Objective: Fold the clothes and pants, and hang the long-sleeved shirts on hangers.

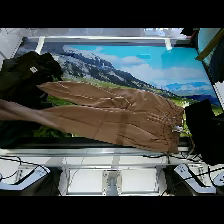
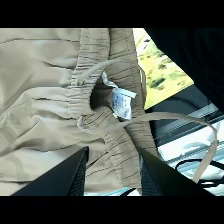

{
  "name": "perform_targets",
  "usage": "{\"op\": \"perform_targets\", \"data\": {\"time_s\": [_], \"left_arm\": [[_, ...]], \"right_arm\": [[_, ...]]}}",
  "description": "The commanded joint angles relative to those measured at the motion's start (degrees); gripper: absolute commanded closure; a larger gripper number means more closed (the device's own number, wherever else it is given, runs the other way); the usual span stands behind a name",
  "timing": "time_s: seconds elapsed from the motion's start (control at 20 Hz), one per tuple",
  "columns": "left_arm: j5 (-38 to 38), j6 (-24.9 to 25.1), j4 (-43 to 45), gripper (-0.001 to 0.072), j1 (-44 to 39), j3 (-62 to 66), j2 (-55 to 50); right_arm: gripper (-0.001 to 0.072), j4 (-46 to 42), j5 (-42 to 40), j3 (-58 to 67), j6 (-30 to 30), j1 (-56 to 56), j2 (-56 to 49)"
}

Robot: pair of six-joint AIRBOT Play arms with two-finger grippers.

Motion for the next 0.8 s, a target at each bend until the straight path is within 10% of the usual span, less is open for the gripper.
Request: {"op": "perform_targets", "data": {"time_s": [0.0,0.25,0.3,0.35,0.4,0.75], "left_arm": [[-0.8,-3.7,9.0,0.0697,9.7,-4.6,0.1],[0.4,-4.0,8.7,0.0681,14.3,-7.6,-0.4],[0.5,-4.4,8.7,0.054,13.8,-7.6,-0.6],[0.5,-4.7,8.1,0.0174,13.5,-7.6,-0.6],[0.8,-5.8,6.7,0.001,13.3,-7.6,-0.5],[0.8,-6.1,-21.8,-0.0004,11.6,-7.6,-0.3]], "right_arm": [[0.0349,0.0,0.0,0.1,-0.1,0.1,0.0],[0.0349,0.0,0.0,0.1,0.1,0.1,0.0],[0.0346,0.0,-0.1,0.1,0.0,0.0,0.0],[0.0342,0.0,-0.2,0.1,-0.1,0.1,0.0],[0.0342,0.0,-0.5,0.1,-0.1,0.0,0.0],[0.0341,-6.1,-2.9,0.1,-1.3,0.0,0.0]]}}
